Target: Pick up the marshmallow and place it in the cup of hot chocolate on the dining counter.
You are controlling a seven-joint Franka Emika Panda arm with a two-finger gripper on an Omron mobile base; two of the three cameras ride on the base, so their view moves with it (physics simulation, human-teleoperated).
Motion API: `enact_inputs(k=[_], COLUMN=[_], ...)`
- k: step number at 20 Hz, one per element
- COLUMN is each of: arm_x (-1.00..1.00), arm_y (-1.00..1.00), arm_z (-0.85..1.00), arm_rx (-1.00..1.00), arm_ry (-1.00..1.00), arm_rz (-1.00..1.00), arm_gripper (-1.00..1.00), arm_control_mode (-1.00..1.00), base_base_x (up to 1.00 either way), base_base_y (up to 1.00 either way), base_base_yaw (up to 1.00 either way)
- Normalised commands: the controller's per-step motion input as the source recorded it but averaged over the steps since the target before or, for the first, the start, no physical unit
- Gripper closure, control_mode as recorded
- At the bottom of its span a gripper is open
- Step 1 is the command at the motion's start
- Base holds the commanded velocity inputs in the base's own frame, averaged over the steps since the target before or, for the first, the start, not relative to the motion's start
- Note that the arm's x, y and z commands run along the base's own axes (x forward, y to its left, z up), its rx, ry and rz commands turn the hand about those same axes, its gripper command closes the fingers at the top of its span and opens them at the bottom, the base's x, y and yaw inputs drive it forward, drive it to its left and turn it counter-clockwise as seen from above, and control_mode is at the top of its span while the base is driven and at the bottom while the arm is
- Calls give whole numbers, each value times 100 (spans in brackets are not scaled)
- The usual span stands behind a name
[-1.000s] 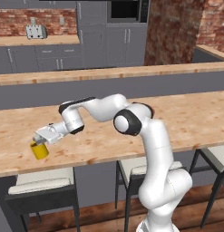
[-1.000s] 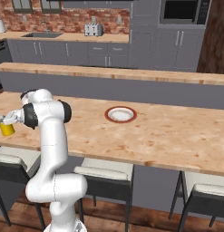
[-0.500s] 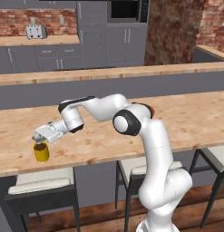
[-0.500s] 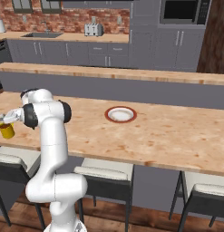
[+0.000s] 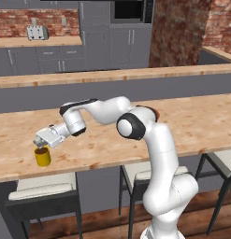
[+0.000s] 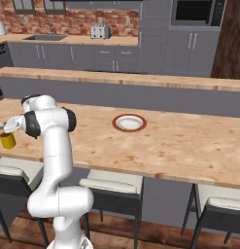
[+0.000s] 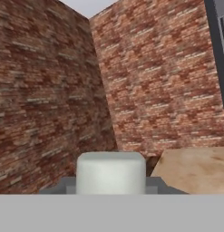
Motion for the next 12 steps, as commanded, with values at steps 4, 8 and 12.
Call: enact_inputs(k=[4, 8, 12], arm_x=[5, 4, 22], arm_y=[0, 0, 0], arm_z=[-21, -29, -20], arm_rx=[0, 0, 0], arm_ry=[-2, -1, -2], arm_rz=[0, 0, 0], arm_gripper=[100, 100, 100], arm_control_mode=[-100, -100, -100], base_base_x=[0, 0, 0], base_base_y=[0, 0, 0], base_base_yaw=[0, 0, 0])
